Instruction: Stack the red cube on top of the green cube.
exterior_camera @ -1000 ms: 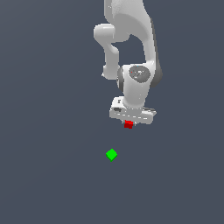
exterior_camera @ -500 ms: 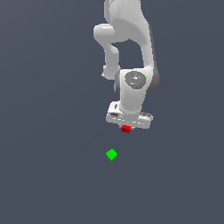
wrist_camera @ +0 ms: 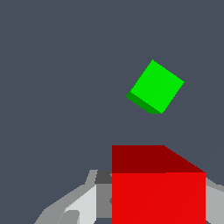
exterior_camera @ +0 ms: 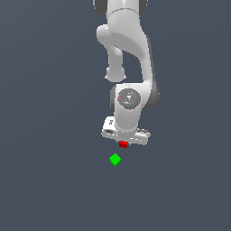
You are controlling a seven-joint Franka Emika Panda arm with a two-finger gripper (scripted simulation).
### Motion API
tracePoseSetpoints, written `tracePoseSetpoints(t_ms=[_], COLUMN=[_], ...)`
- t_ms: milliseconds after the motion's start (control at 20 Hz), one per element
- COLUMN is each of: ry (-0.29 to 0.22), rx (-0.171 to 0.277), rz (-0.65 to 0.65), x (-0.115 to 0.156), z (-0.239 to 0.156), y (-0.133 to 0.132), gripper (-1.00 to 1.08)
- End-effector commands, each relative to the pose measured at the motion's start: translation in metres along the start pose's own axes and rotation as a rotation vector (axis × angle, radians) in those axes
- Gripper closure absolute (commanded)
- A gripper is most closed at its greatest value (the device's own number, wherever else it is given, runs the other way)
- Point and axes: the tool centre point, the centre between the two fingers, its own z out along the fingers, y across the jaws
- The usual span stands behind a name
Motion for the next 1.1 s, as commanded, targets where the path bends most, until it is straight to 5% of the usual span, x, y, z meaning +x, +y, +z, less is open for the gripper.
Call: tracePoseSetpoints(t_ms=[0, 450, 1000, 1050], ry=[0.000, 0.000, 0.000, 0.000], rx=[0.000, 0.000, 0.000, 0.000], rz=[-0.001, -0.001, -0.001, -0.001], x=[0.015, 0.054, 0.068, 0.068], z=[0.006, 0.020, 0.025, 0.025], y=[0.006, 0.020, 0.025, 0.025], gripper=[1.08, 1.08, 1.08, -0.92])
